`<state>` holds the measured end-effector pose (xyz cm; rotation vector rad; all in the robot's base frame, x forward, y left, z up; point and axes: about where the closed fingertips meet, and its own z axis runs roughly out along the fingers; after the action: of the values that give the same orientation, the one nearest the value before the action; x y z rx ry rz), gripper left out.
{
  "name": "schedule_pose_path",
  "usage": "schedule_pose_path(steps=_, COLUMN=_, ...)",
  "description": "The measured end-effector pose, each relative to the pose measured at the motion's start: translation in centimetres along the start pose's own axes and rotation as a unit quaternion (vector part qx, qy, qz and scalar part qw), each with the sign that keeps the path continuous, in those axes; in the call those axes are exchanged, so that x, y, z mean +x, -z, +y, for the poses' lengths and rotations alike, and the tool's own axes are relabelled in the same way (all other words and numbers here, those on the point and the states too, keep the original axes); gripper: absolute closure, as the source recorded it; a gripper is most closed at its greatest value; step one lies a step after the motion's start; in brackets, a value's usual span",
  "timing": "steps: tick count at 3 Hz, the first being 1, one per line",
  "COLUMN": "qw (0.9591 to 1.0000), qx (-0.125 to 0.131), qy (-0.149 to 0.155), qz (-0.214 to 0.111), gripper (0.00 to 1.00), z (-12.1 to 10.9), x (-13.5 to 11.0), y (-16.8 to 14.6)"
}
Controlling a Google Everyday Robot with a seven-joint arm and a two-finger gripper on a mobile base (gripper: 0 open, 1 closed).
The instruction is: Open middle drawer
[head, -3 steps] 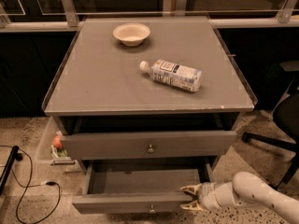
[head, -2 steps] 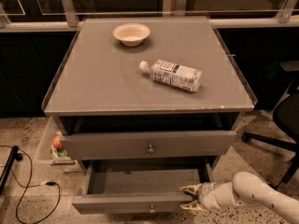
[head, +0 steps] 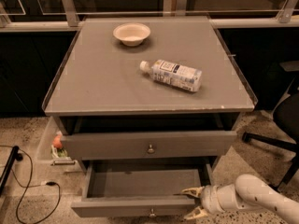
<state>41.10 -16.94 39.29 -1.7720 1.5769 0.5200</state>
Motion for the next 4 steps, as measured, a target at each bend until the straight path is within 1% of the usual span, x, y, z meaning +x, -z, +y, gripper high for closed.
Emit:
schedule_pose_path(steps=1, qw=0.9999, qx=-0.004, qy=-0.006, qz=-0.010, gripper=0.61, z=1.06, x=-0.24, y=0.11)
schedule_pose_path(steps=2, qw=0.9999, qx=-0.005, qy=-0.007, qz=-0.011, gripper=0.84, z=1.08, x=-0.46, y=0.25)
schedule_pose_path(steps=3, qw=0.9998, qx=-0.010, qy=0.000, qz=-0.018, gripper=1.00, z=1.82, x=-1.18, y=0.66)
schedule_pose_path(steps=4, qw=0.9998, qx=-0.010, qy=0.000, qz=-0.018, gripper=1.00, z=1.95, x=-1.22, y=0.66)
